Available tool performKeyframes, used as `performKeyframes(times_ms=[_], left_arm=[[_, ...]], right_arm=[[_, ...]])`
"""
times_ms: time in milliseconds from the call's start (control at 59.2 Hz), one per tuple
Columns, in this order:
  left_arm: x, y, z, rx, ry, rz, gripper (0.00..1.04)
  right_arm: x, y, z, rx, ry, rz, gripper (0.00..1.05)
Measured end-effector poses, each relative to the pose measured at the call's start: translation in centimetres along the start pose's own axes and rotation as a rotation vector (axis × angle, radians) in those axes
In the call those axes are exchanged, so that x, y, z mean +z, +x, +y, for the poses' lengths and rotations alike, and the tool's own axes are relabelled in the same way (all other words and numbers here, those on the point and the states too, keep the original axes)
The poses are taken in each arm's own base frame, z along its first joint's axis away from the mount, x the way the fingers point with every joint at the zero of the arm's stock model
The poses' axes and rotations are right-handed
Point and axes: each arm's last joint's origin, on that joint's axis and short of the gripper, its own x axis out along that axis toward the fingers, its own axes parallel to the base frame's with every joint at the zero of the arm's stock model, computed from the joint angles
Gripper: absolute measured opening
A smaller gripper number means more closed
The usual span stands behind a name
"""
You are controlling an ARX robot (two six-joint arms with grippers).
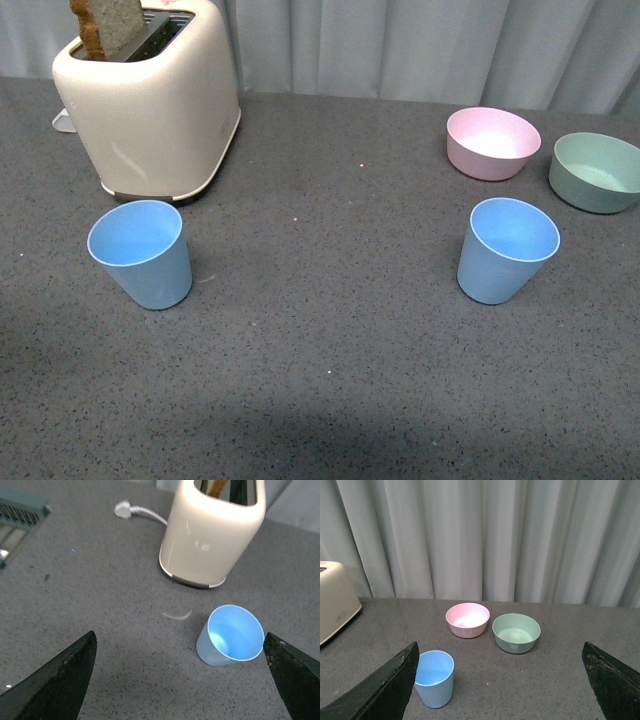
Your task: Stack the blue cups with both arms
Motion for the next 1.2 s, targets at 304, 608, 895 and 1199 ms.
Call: performKeyframes(times_ms=[304,608,895,1199], left_arm=[[-0.1,9.4,-2.1,-0.073,-0.043,0.362,0.98],[-1.5,12.8,-2.6,-0.071,-0.041,0.498,0.98],[-2.1,15.3,-3.2,-0.059,-0.056,0.580,0.96],[-2.2,16.5,-4.0,-0.051,-0.065,0.621,0.50]], right_arm=[[0.0,0.0,0.0,0.000,0.000,0.000,0.95],[0.0,0.0,0.0,0.000,0.000,0.000,0.95],[0.0,0.0,0.0,0.000,0.000,0.000,0.95],[0.0,0.0,0.0,0.000,0.000,0.000,0.95]])
